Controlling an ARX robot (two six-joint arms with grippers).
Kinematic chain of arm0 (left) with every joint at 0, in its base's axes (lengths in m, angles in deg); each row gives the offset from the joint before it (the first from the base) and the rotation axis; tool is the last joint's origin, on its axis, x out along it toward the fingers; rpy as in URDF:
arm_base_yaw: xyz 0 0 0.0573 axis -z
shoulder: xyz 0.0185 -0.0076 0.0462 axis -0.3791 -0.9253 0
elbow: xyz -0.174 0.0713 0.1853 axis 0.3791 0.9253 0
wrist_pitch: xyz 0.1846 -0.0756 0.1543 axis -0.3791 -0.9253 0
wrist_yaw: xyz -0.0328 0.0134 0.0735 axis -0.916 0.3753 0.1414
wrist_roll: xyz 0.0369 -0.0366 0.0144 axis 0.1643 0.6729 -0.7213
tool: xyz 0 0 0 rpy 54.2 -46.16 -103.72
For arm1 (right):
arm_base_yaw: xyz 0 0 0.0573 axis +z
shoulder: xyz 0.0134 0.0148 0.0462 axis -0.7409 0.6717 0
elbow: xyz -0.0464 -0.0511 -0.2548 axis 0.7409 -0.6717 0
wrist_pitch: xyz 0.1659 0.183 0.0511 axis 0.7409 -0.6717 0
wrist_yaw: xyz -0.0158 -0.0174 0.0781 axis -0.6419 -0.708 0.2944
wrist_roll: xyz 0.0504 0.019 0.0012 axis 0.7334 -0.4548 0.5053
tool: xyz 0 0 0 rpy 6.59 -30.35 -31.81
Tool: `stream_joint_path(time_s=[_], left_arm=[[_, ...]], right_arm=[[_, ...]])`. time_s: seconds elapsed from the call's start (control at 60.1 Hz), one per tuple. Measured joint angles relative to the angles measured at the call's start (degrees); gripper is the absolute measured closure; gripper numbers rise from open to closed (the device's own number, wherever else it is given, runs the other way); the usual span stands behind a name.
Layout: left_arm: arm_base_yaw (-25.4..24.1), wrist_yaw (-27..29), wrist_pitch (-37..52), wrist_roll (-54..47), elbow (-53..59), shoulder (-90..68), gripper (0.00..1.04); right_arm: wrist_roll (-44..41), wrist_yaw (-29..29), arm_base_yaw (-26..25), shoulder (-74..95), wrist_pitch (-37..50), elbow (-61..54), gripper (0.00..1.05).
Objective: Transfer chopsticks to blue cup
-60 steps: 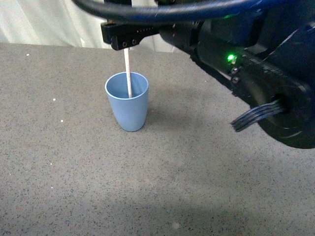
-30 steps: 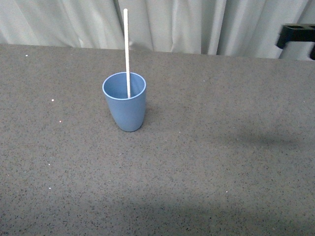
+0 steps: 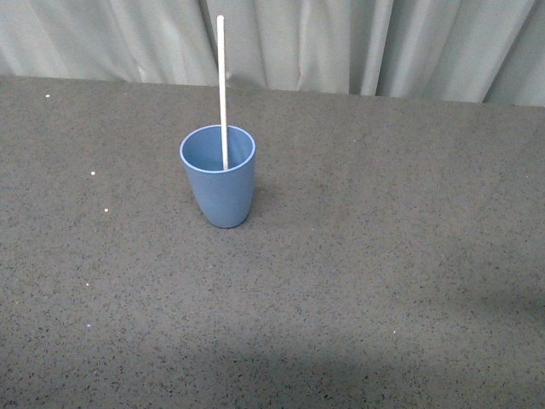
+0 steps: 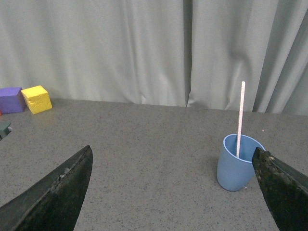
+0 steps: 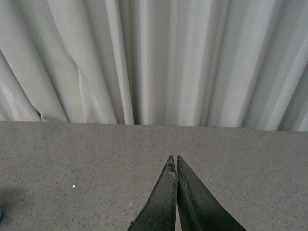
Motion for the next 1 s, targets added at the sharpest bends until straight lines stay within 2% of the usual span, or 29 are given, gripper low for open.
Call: stream_joint_path(time_s=[0.25, 0.316, 0.383, 0.998], left_arm=[[0.0, 0.0, 0.0, 0.0, 0.0, 0.0, 0.07], [0.0, 0.0, 0.0, 0.0, 0.0, 0.0, 0.07], [0.0, 0.0, 0.0, 0.0, 0.0, 0.0, 0.07], [0.0, 0.0, 0.0, 0.0, 0.0, 0.0, 0.07]], right_arm=[[0.0, 3.1, -3.3, -13.1, -9.6, -3.4, 1.04], [0.0, 7.9, -6.9, -17.5, -13.3, -4.2, 1.04], [0.0, 8.0, -8.3, -21.6, -16.6, -4.6, 1.04], [0.0, 8.3, -8.5, -43.0, -36.3, -5.2, 1.04]])
